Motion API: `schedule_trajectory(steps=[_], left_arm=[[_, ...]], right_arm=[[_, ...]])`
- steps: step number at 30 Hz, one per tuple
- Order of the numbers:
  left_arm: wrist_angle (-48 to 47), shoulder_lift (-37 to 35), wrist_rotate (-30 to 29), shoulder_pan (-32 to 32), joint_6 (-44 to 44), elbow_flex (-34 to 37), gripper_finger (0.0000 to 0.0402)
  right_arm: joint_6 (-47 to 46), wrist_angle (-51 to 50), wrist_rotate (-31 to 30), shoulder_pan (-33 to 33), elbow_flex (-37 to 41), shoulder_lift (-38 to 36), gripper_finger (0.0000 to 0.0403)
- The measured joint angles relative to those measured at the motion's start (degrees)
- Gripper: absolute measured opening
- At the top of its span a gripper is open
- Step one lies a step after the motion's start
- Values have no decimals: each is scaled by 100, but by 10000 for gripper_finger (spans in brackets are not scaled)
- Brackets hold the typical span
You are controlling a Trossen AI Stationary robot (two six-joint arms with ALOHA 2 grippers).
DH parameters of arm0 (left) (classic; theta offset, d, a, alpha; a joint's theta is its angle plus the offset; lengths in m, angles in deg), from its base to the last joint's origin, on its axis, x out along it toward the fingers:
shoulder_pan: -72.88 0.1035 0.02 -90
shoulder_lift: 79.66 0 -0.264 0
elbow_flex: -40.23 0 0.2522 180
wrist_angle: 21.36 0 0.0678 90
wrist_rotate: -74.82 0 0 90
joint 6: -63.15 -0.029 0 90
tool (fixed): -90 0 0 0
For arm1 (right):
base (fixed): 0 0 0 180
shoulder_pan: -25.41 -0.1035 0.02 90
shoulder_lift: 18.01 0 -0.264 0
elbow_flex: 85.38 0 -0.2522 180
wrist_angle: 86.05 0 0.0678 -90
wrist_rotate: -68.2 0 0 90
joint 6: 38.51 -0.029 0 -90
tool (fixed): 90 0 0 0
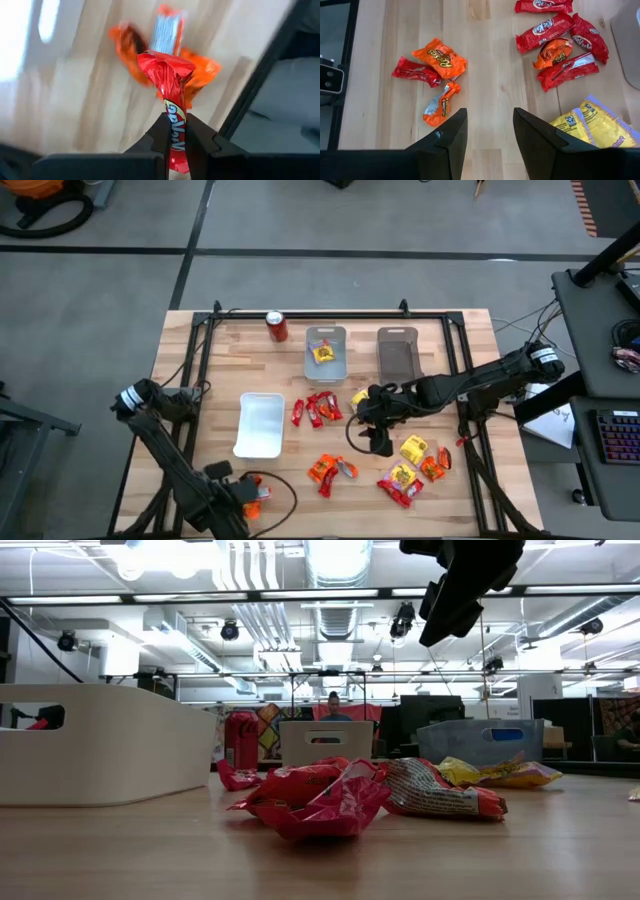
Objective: Sort candy
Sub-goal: Put the red candy into the white bin
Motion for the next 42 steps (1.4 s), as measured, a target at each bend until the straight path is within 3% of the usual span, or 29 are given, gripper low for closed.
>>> schedule_trajectory(steps=[4, 13, 21, 33, 42], left_arm=[[-237, -4, -430, 337, -975, -215, 17], [-1038, -70, -783, 1249, -3249, -134, 17], [-1119, -891, -1577, 1903, -4562, 201, 17], [243, -2540, -1707, 2833, -5819, 2165, 17], [1049, -3075, -1466, 3735, -6892, 3175, 17]], right_arm=[[101, 1, 2, 0, 12, 0, 150], [161, -96, 11, -20, 12, 2, 150], [91, -243, 10, -76, 15, 2, 150], [-151, -294, 7, -127, 15, 2, 150], [-199, -294, -4, -125, 15, 2, 150]])
